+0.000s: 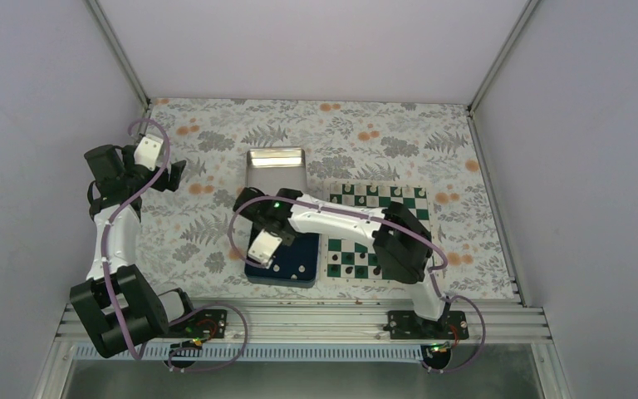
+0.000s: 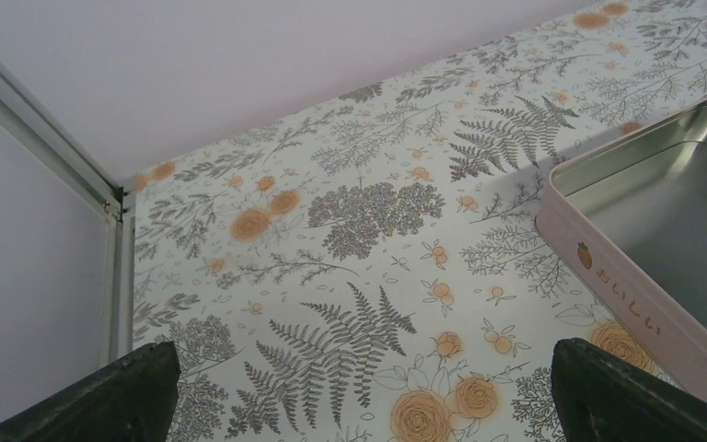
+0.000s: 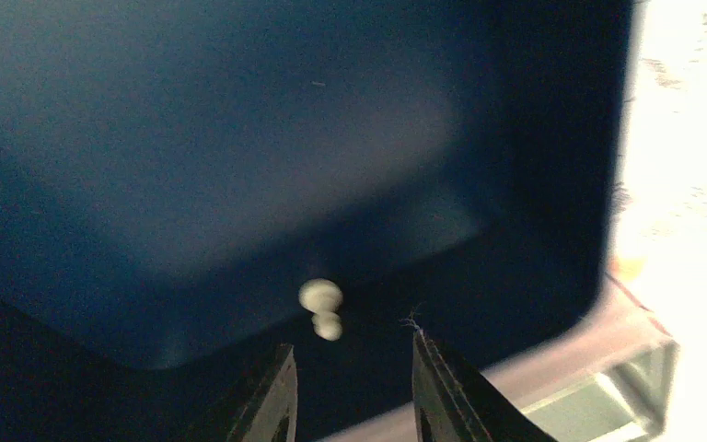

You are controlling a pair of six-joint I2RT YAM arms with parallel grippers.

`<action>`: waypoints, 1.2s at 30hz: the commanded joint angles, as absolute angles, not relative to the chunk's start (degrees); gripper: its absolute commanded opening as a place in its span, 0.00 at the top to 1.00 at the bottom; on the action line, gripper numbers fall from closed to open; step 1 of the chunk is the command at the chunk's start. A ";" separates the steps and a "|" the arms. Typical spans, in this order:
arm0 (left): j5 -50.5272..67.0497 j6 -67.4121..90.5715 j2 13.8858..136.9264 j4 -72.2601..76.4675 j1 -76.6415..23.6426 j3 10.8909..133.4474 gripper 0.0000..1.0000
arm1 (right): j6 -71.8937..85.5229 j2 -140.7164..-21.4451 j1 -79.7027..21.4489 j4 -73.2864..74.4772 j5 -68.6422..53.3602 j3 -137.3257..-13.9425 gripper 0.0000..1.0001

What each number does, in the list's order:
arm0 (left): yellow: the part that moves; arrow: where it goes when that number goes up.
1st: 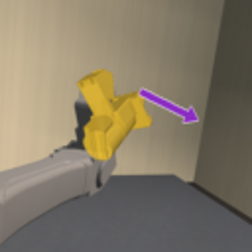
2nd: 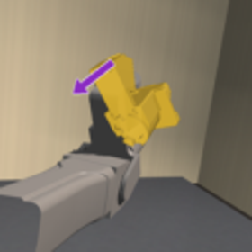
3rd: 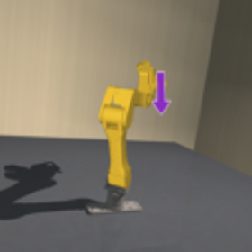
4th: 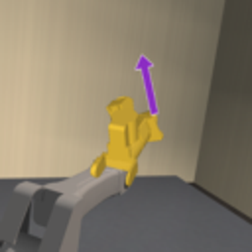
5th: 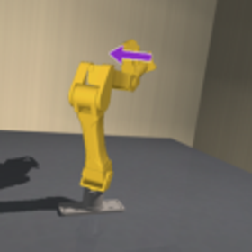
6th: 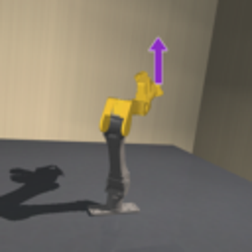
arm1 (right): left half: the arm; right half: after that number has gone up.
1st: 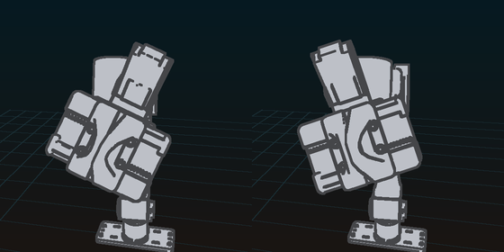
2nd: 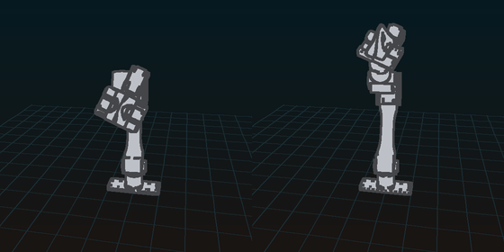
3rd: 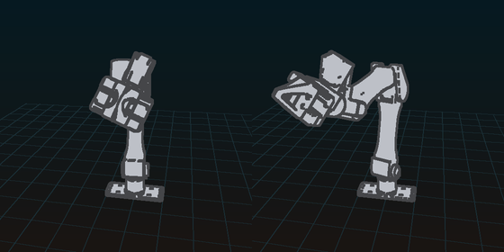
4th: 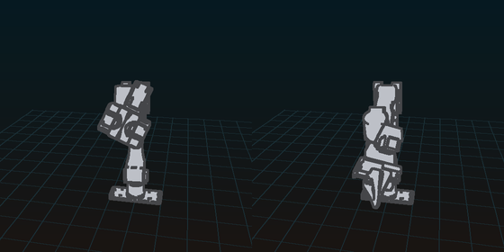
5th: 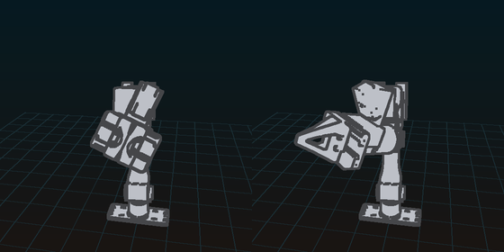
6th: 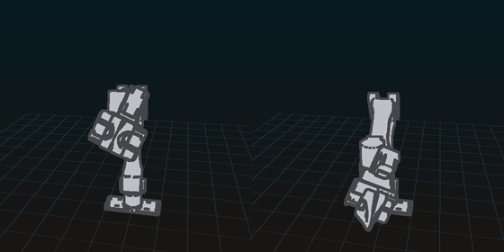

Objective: Set up the chess pieces on the board
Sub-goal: Pick up the chess piece from the storage box.

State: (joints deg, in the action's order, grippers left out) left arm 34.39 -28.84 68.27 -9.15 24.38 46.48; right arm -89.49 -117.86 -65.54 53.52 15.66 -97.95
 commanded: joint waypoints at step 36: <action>36.39 -28.48 68.55 -9.14 25.39 46.41 0.00 | -107.99 -120.36 -63.39 28.48 32.89 -78.57 0.64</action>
State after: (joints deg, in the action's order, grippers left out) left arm 34.57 -28.82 68.29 -9.17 24.97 46.48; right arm -105.08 -119.24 -64.03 30.96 30.09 -79.57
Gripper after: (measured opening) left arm 0.999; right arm 0.371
